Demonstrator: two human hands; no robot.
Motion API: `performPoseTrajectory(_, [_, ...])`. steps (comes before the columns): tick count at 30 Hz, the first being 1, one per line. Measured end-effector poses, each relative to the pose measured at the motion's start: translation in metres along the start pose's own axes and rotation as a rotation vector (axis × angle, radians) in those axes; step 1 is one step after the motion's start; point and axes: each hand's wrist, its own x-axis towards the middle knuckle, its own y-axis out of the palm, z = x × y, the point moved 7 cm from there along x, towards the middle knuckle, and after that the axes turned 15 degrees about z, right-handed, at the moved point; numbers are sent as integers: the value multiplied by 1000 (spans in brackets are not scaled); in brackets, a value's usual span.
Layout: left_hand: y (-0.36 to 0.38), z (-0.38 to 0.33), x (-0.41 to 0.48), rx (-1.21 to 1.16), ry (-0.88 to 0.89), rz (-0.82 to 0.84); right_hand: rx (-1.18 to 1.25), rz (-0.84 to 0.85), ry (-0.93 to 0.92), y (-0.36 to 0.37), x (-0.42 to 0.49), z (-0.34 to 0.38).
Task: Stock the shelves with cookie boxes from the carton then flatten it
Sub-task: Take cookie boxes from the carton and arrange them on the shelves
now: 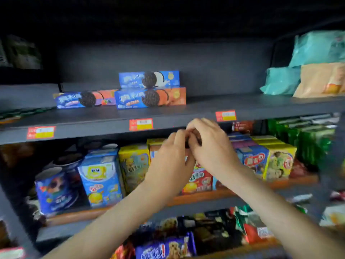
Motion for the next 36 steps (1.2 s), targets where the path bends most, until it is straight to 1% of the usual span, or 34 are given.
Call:
performPoseTrajectory(3, [60,5,-41,-155,-51,75,30,114,64,39,-56,-22])
performPoseTrajectory(6, [121,25,-74,-280,-188,184,36,190,131,81,-109,-47])
performPoseTrajectory(8, [167,38,-96,-346,-260,294,47,267,208,116,-147,-71])
performPoseTrajectory(10, [218,50,-122,-395,-339,443,63,355,299,154,-188,-97])
performPoseTrajectory(13, [301,75,-176,-378,-493,691,123,485,470,213,-262,-133])
performPoseTrajectory(16, [377,86,-236,-422,-525,883,151,625,598,271,-345,-159])
performPoseTrajectory(19, [439,95,-305,-449,-528,1081,196,751,679,318,-423,-179])
performPoseTrajectory(21, [477,107,-357,-440,-565,1194,246,798,766,342,-478,-192])
performPoseTrajectory(23, [515,124,-409,-391,-615,1291,283,809,839,363,-530,-206])
performPoseTrajectory(27, [585,139,-498,-378,-681,1408,323,878,988,412,-647,-227])
performPoseTrajectory(30, [637,149,-559,-366,-759,1453,341,944,1096,451,-732,-232])
performPoseTrajectory(33, [684,161,-611,-348,-826,1439,365,1011,1194,489,-807,-229])
performPoseTrajectory(36, [723,171,-660,-338,-868,1426,372,1094,1255,524,-865,-227])
